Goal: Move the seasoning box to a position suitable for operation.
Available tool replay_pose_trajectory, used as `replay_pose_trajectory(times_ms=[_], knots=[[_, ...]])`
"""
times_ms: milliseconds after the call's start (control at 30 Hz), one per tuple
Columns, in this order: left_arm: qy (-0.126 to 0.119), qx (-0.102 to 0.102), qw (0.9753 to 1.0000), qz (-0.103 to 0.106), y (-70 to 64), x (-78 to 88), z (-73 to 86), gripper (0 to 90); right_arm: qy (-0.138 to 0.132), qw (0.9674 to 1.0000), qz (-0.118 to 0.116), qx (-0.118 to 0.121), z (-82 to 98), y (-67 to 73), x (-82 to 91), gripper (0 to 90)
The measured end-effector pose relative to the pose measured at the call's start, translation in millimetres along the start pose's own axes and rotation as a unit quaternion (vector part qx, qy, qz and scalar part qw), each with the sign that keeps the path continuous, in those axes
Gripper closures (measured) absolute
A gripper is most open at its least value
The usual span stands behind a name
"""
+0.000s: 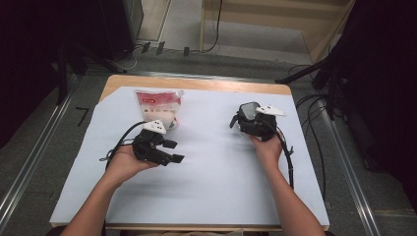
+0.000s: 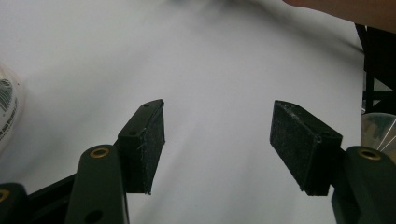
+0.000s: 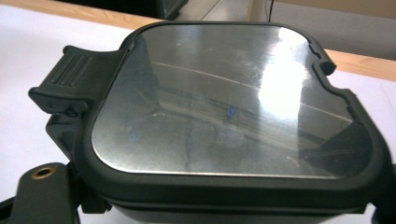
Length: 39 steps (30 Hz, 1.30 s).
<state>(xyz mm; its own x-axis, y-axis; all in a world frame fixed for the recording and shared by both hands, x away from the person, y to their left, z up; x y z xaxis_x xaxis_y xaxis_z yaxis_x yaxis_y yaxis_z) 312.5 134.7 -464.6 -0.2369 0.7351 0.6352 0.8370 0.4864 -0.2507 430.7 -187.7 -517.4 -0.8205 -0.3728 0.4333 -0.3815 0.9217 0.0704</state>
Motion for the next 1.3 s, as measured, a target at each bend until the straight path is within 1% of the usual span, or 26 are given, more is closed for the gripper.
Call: replay_pose_trajectory(times_ms=[33, 100, 167, 200, 267, 300, 400, 433, 467, 500, 533, 567, 633, 700, 733, 867, 967, 1000, 1033, 1067, 1133, 1167, 1200, 1267, 1300], knots=[[0.0, 0.001, 1.0, 0.0, 0.3, -0.2, -0.5, 36.6, -0.004, 1.0, -0.007, -0.001, -3.0, 2.3, 3.7, 15.6], [0.002, -0.001, 1.0, -0.001, 0.8, 0.0, -0.9, 36.5, -0.003, 1.0, -0.009, 0.001, -3.6, 3.5, 5.1, 15.6], [0.0, 0.0, 1.0, -0.001, 1.4, -0.2, -1.8, 36.5, -0.003, 0.9998, -0.018, -0.001, -5.0, 7.5, 8.7, 15.6], [-0.002, 0.001, 1.0, -0.001, 1.7, -0.5, -2.4, 36.5, -0.002, 0.9997, -0.025, 0.002, -5.9, 11.2, 12.3, 15.6], [-0.002, -0.001, 1.0, -0.002, 2.5, -0.3, -3.0, 36.5, -0.001, 0.9996, -0.027, 0.001, -6.2, 13.0, 13.7, 15.6], [-0.003, 0.001, 1.0, 0.0, 2.6, -0.3, -3.6, 36.5, -0.003, 0.9995, -0.031, 0.006, -6.8, 15.1, 16.1, 15.6], [-0.005, 0.002, 1.0, 0.001, 3.0, -0.7, -4.9, 36.5, -0.004, 0.9991, -0.043, 0.006, -8.0, 23.1, 24.2, 15.6], [-0.007, 0.001, 1.0, 0.001, 3.3, -1.3, -5.3, 36.5, -0.004, 0.9991, -0.043, 0.006, -8.0, 23.1, 24.2, 15.6], [-0.007, 0.001, 1.0, -0.001, 3.4, -1.6, -5.6, 36.5, -0.005, 0.9987, -0.051, 0.009, -8.6, 28.6, 28.8, 15.6], [-0.004, 0.0, 1.0, -0.002, 3.8, -1.7, -5.7, 36.5, -0.005, 0.9987, -0.051, 0.009, -8.6, 28.6, 28.8, 15.6], [-0.001, -0.002, 1.0, -0.005, 5.0, -3.2, -5.7, 36.6, -0.01, 0.9982, -0.058, 0.013, -9.2, 34.1, 33.0, 15.6], [-0.001, -0.002, 1.0, -0.005, 5.0, -3.2, -5.7, 36.5, -0.01, 0.9982, -0.058, 0.013, -9.2, 34.1, 33.0, 15.6], [0.001, -0.001, 1.0, -0.005, 4.9, -4.3, -6.0, 36.6, -0.01, 0.9973, -0.071, 0.018, -8.9, 43.3, 39.9, 15.6], [0.001, -0.005, 1.0, -0.006, 5.3, -4.7, -6.7, 36.6, -0.01, 0.9968, -0.076, 0.019, -8.5, 47.8, 42.5, 15.6], [0.001, -0.005, 1.0, -0.006, 5.3, -4.7, -6.7, 36.6, -0.01, 0.9968, -0.076, 0.019, -8.5, 47.8, 42.5, 15.6], [-0.002, -0.003, 1.0, -0.003, 6.3, -4.4, -7.6, 36.6, -0.007, 0.9956, -0.089, 0.029, -6.5, 59.1, 50.2, 15.6], [0.001, 0.0, 1.0, -0.008, 7.5, -3.7, -7.8, 36.6, -0.005, 0.9947, -0.096, 0.034, -3.1, 65.8, 53.5, 15.6], [0.001, 0.0, 1.0, -0.008, 7.5, -3.7, -7.8, 36.9, -0.005, 0.9947, -0.096, 0.034, -3.1, 65.8, 53.5, 15.6], [-0.001, 0.001, 1.0, -0.006, 7.8, -3.9, -7.8, 36.9, -0.003, 0.9943, -0.1, 0.037, -1.4, 68.3, 53.9, 15.6], [-0.002, 0.0, 1.0, -0.009, 8.0, -3.5, -7.8, 37.5, 0.0, 0.9935, -0.106, 0.041, 1.8, 74.5, 54.0, 15.6], [-0.001, -0.001, 1.0, -0.01, 8.4, -2.7, -7.9, 37.6, 0.001, 0.9924, -0.117, 0.041, 5.2, 81.3, 54.4, 15.6], [-0.001, -0.001, 1.0, -0.01, 8.4, -2.7, -7.9, 37.6, 0.001, 0.9924, -0.117, 0.041, 5.2, 81.3, 54.4, 15.6], [-0.003, 0.001, 0.9999, -0.011, 8.6, -1.9, -7.8, 37.6, 0.004, 0.9901, -0.135, 0.039, 9.1, 89.2, 53.7, 15.6], [-0.003, 0.002, 0.9999, -0.012, 9.0, -1.6, -7.7, 37.6, 0.006, 0.9895, -0.138, 0.042, 10.4, 91.9, 53.6, 15.6], [-0.004, 0.001, 0.9999, -0.013, 9.6, -1.2, -7.5, 37.6, 0.011, 0.9876, -0.147, 0.053, 13.6, 100.1, 52.5, 15.6]])
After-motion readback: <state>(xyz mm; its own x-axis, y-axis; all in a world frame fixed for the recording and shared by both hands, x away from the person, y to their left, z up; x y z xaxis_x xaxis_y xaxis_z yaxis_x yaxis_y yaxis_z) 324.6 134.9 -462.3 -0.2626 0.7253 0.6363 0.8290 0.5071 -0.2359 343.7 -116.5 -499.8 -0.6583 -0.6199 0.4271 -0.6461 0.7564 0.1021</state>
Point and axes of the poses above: each handheld gripper's, and its own axes: x roughly backward along the jaws, z roughly out of its underside, y roughly to its left, the point moved 4 cm from there along -x, roughly forward along the jaws, and after that the axes turned 4 degrees about -y, right-handed, at the moved point
